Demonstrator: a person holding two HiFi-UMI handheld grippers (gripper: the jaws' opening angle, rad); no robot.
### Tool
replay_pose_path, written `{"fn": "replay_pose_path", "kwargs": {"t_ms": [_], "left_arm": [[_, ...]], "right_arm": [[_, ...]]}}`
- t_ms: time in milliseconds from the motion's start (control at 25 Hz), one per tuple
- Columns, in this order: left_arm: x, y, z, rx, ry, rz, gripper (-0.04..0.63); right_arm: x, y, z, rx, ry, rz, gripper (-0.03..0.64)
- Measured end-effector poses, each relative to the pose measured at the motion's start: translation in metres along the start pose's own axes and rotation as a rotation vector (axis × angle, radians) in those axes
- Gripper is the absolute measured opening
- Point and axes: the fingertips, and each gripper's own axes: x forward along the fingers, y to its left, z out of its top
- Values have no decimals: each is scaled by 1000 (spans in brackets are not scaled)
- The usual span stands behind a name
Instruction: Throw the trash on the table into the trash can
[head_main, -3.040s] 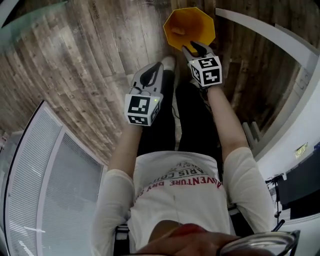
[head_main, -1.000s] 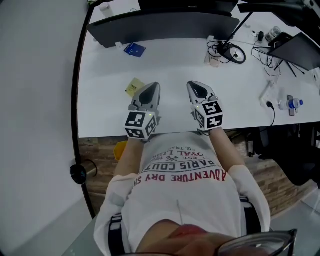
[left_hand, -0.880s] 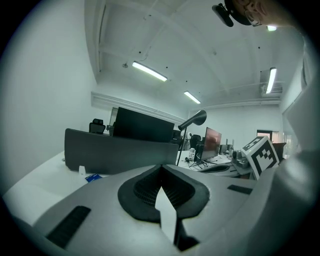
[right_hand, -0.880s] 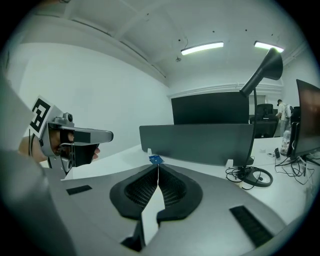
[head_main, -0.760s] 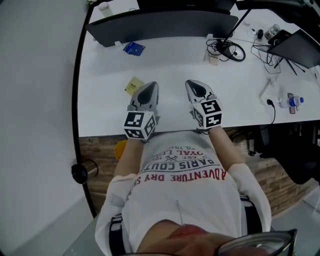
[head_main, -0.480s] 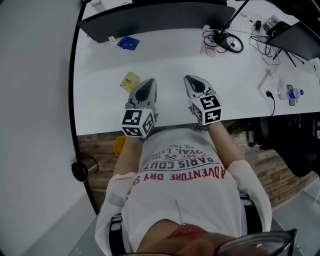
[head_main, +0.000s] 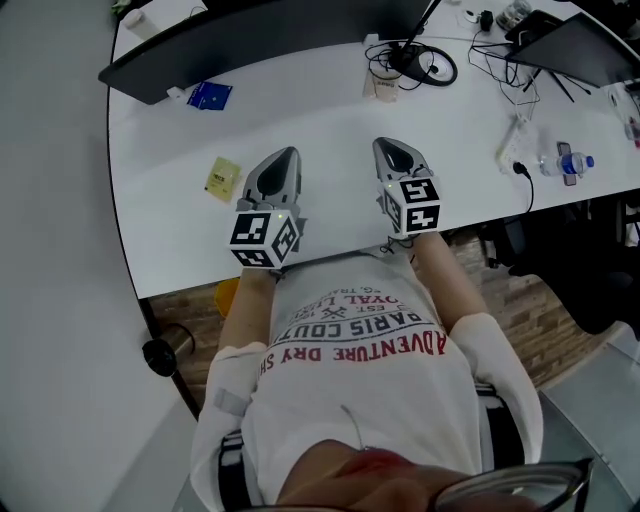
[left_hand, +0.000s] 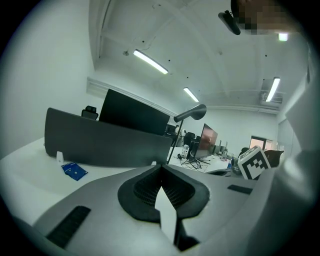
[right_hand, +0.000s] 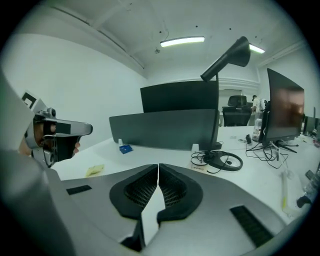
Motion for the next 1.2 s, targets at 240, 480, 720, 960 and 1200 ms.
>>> {"fn": "replay_pose_path", "kwargs": {"t_ms": [240, 480, 720, 960, 1200], "left_arm": [[65, 13, -13, -5, 51, 22, 25], [120, 26, -45, -44, 150, 17, 25], [157, 43, -65, -57, 209, 23, 25], [175, 45, -76, -56, 231, 6, 25], [178, 46, -83, -77, 241, 5, 25]], "right_arm": [[53, -75, -22, 50, 112, -64, 29], [113, -130, -56, 111, 226, -103, 170], [170, -170, -74, 161, 285, -144, 190], [200, -193, -92, 158, 382, -178, 199], [200, -187, -96, 118, 404, -143, 110]]}}
